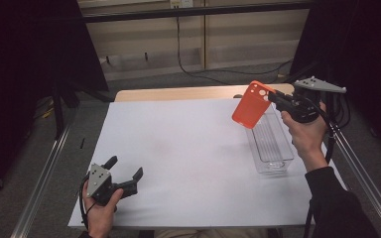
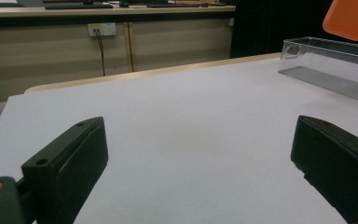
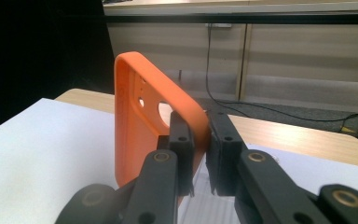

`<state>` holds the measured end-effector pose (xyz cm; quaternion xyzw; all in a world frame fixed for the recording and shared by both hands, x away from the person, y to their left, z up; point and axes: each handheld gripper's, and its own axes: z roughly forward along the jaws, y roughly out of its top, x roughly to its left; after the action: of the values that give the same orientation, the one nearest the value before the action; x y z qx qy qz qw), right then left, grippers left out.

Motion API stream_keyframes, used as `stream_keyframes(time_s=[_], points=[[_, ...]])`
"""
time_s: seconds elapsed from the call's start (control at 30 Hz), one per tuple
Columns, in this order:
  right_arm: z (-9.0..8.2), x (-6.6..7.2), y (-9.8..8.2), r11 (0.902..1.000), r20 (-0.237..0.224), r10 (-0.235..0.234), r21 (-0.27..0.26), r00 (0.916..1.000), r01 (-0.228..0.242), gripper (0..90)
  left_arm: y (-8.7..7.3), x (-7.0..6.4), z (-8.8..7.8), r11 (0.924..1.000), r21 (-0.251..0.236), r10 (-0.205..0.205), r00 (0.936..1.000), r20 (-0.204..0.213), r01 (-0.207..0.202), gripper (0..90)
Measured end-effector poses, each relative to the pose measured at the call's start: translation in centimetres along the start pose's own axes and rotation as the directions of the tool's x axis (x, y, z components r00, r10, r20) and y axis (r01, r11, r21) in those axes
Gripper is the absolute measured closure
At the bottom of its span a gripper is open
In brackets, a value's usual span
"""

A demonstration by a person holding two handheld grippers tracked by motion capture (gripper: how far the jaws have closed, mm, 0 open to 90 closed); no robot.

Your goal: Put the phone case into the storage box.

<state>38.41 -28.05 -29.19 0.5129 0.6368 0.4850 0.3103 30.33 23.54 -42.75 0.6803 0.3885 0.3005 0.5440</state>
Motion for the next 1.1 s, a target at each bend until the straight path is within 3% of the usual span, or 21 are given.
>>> stream_keyframes(time_s=[0.47, 1.1], points=[[0.0, -2.1, 0.8, 0.9998, 0.068, -0.015, -0.012, 0.9976, 0.016, 81.9, 0.0, 0.1, 0.1, 0.9999, 0.001, -0.017, 0.9998, 0.006, 0.017, 3.8], [1.5, -3.7, 1.2, 0.9985, 0.106, -0.055, 0.008, 0.9929, 0.054, 81.9, 0.0, 0.0, 0.2, 0.9997, 0.012, -0.021, 0.9997, 0.014, 0.021, 3.8]])
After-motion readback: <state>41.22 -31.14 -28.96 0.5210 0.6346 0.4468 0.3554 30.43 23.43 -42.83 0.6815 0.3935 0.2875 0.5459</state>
